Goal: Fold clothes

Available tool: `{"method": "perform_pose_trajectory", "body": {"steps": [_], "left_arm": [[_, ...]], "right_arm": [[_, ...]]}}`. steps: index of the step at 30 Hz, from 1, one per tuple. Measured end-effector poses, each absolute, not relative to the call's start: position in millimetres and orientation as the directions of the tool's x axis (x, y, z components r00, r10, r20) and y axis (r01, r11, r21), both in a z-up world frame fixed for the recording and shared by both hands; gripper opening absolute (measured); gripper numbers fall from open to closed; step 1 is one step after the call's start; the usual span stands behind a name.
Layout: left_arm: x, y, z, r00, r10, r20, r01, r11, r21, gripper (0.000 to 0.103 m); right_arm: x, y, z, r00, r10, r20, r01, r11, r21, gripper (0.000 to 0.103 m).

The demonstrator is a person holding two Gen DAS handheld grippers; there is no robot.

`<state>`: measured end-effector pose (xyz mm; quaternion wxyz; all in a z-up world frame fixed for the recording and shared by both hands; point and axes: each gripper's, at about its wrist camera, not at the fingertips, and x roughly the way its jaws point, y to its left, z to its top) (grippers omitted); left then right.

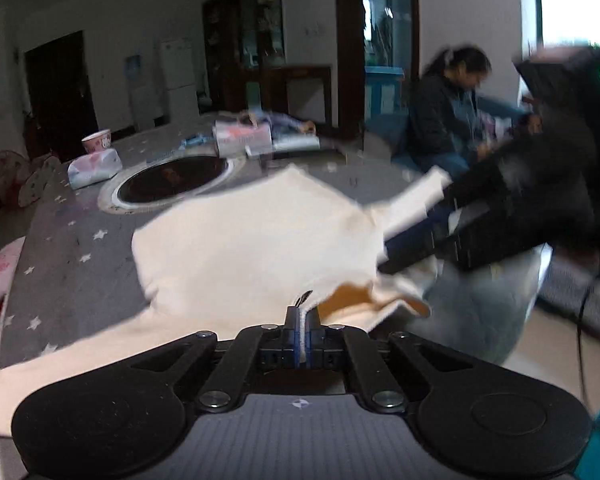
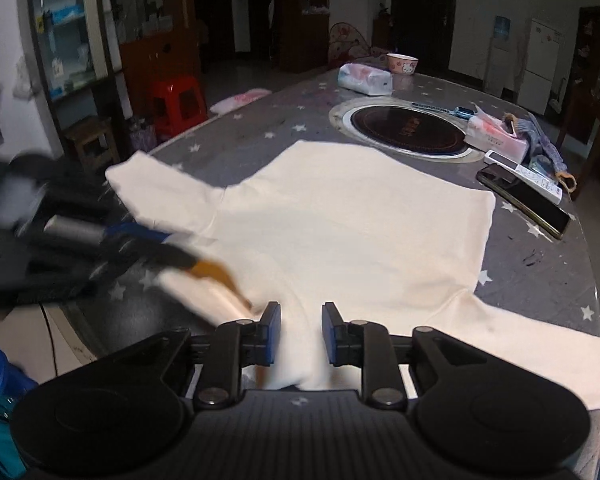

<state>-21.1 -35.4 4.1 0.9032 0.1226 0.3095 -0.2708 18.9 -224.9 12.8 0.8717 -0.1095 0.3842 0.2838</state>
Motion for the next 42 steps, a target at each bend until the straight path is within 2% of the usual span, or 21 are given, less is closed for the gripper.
{"method": "perform_pose_trajectory", "body": {"steps": [5,8,10,12,17,20,24,27,32,34,35,36,39,42], "left_arm": [[-19.9,-33.3,-12.9,0.610,-0.400,-0.685,0.576,0.816,0.037,0.003],[-17.7,-29.6,-6.9,0.593,-0.412,-0.692,0.588,0.809,0.022,0.009],[-12.6,-22.5,2.3,0.603,-0.412,-0.683,0.577,0.817,0.016,0.019],[-4.4,-13.7,13.4,0.627,-0.410,-0.662,0.553,0.833,0.008,0.036],[53.6,-4.4,28.7,0.714,-0.265,-0.648,0.380,0.924,0.040,0.039],[102.0,-1.1,25.1,0.726,-0.176,-0.665,0.268,0.963,0.038,0.048],[164.2,1.0,11.9,0.722,-0.108,-0.684,0.186,0.982,0.041,0.053],[198.2,1.2,-1.2,0.714,-0.055,-0.698,0.128,0.990,0.054,0.053],[236.5,3.1,-21.9,0.687,-0.054,-0.724,0.117,0.992,0.037,0.053],[239.4,3.7,-23.2,0.696,-0.079,-0.714,0.133,0.991,0.021,0.041],[240.4,4.1,-23.6,0.701,-0.093,-0.707,0.142,0.990,0.011,0.023],[240.1,3.5,-23.0,0.704,-0.106,-0.703,0.154,0.988,0.005,0.012],[234.9,-2.0,-18.8,0.725,-0.132,-0.676,0.190,0.982,0.013,0.004],[228.1,-5.3,-12.3,0.749,-0.154,-0.645,0.215,0.976,0.016,0.007]], "right_arm": [[25.0,-218.1,9.4,0.522,0.434,-0.734,-0.595,0.802,0.051,0.022],[27.7,-201.2,-7.5,0.472,0.430,-0.770,-0.635,0.771,0.041,0.022],[23.8,-195.3,-15.9,0.446,0.425,-0.788,-0.661,0.750,0.030,0.022],[18.0,-191.4,-20.7,0.437,0.417,-0.797,-0.688,0.726,0.003,0.022],[34.1,-203.7,-3.2,0.459,0.440,-0.772,-0.653,0.756,0.043,0.024],[51.0,-213.6,6.4,0.510,0.423,-0.748,-0.615,0.788,0.027,0.030],[79.5,-224.2,11.6,0.558,0.399,-0.728,-0.555,0.831,0.030,0.032],[96.6,-230.9,9.9,0.570,0.389,-0.724,-0.520,0.853,0.049,0.033],[115.7,-236.5,-3.9,0.559,0.371,-0.741,-0.490,0.869,0.066,0.033],[117.8,-239.4,-8.0,0.555,0.366,-0.747,-0.483,0.873,0.069,0.033],[118.2,-240.3,-9.8,0.553,0.365,-0.749,-0.481,0.874,0.070,0.033],[118.6,-241.0,-11.0,0.551,0.363,-0.752,-0.481,0.874,0.070,0.034],[119.2,-242.5,-13.9,0.551,0.352,-0.757,-0.475,0.878,0.063,0.034],[119.7,-243.9,-14.6,0.552,0.350,-0.757,-0.469,0.881,0.065,0.034]]}}
